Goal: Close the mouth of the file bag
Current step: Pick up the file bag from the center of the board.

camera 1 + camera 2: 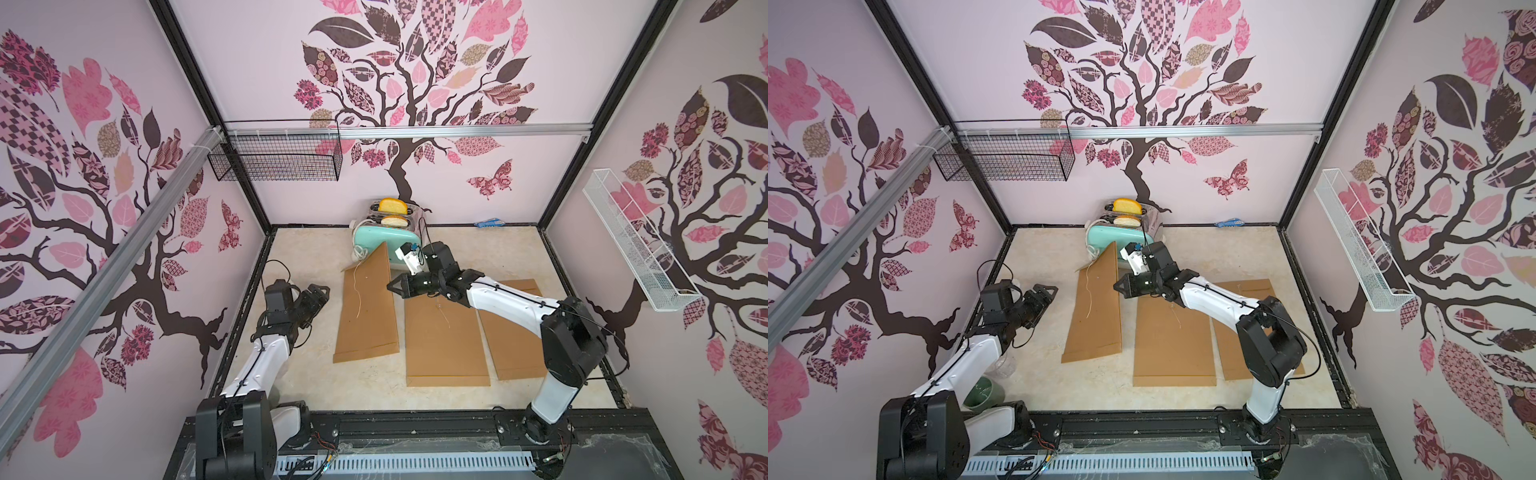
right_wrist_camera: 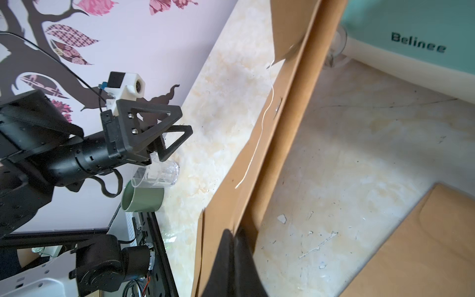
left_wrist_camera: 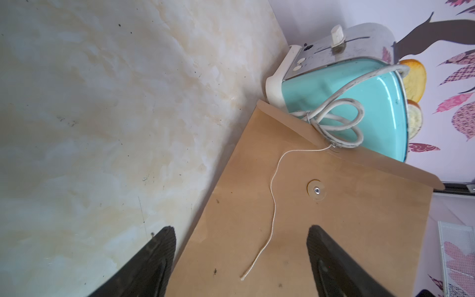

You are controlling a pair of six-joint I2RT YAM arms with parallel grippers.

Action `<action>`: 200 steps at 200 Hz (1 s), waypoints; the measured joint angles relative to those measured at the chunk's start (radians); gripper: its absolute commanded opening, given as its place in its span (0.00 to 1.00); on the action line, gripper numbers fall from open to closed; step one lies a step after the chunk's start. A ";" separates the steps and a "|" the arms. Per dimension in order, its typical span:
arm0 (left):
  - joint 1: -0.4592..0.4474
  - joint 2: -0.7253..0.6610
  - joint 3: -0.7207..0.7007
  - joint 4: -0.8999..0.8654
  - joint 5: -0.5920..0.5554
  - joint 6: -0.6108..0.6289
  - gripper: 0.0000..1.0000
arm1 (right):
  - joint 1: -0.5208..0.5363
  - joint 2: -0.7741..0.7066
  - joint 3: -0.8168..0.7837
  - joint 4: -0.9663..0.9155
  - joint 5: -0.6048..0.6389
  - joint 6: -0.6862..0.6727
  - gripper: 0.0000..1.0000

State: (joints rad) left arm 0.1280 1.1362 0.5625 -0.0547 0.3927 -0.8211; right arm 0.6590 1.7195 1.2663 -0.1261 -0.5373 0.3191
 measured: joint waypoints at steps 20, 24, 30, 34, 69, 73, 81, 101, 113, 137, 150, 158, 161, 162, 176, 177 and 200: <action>0.024 -0.035 0.001 -0.011 0.017 -0.001 0.85 | 0.000 -0.049 -0.042 -0.006 0.002 -0.010 0.00; 0.027 -0.042 0.001 -0.013 0.021 -0.001 0.85 | 0.000 -0.058 -0.052 -0.007 0.005 -0.012 0.00; 0.030 -0.047 0.001 -0.013 0.027 -0.002 0.85 | 0.000 -0.072 -0.070 -0.007 0.008 -0.018 0.00; 0.032 -0.050 0.001 -0.013 0.032 -0.002 0.85 | 0.000 -0.082 -0.084 -0.008 0.009 -0.023 0.00; 0.035 -0.041 -0.040 0.137 0.132 -0.040 0.86 | -0.001 -0.169 -0.226 0.006 0.023 -0.072 0.00; 0.036 -0.035 -0.046 0.164 0.148 -0.044 0.86 | -0.001 -0.183 -0.242 0.004 0.026 -0.079 0.00; 0.036 -0.011 -0.057 0.236 0.193 -0.061 0.85 | -0.001 -0.212 -0.261 -0.008 0.032 -0.096 0.00; 0.036 0.055 -0.058 0.375 0.278 -0.096 0.86 | -0.015 -0.264 -0.264 -0.013 0.021 -0.119 0.00; 0.036 0.076 -0.058 0.436 0.307 -0.111 0.87 | -0.042 -0.291 -0.266 0.008 -0.004 -0.118 0.00; 0.036 0.126 -0.059 0.571 0.328 -0.141 0.87 | -0.098 -0.351 -0.287 0.041 -0.019 -0.146 0.00; 0.036 0.196 -0.065 0.713 0.339 -0.184 0.86 | -0.115 -0.388 -0.312 0.055 -0.032 -0.157 0.00; 0.036 0.250 -0.072 0.810 0.349 -0.220 0.86 | -0.121 -0.407 -0.324 0.055 -0.044 -0.163 0.00; 0.036 0.271 -0.075 0.847 0.354 -0.232 0.85 | -0.122 -0.414 -0.327 0.053 -0.050 -0.164 0.00; 0.036 0.285 -0.076 0.870 0.357 -0.244 0.85 | -0.123 -0.416 -0.328 0.052 -0.051 -0.164 0.00; 0.035 0.383 -0.081 1.021 0.381 -0.307 0.85 | -0.140 -0.444 -0.330 0.044 -0.082 -0.163 0.00; 0.035 0.390 -0.081 1.033 0.383 -0.313 0.86 | -0.140 -0.445 -0.330 0.043 -0.084 -0.163 0.00; 0.014 0.448 -0.068 1.150 0.418 -0.360 0.86 | -0.180 -0.506 -0.328 0.034 -0.126 -0.168 0.00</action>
State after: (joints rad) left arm 0.1421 1.5845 0.4950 1.0954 0.8112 -1.1809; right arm 0.4786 1.2133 0.9379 -0.0921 -0.6628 0.1509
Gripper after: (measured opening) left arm 0.860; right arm 0.044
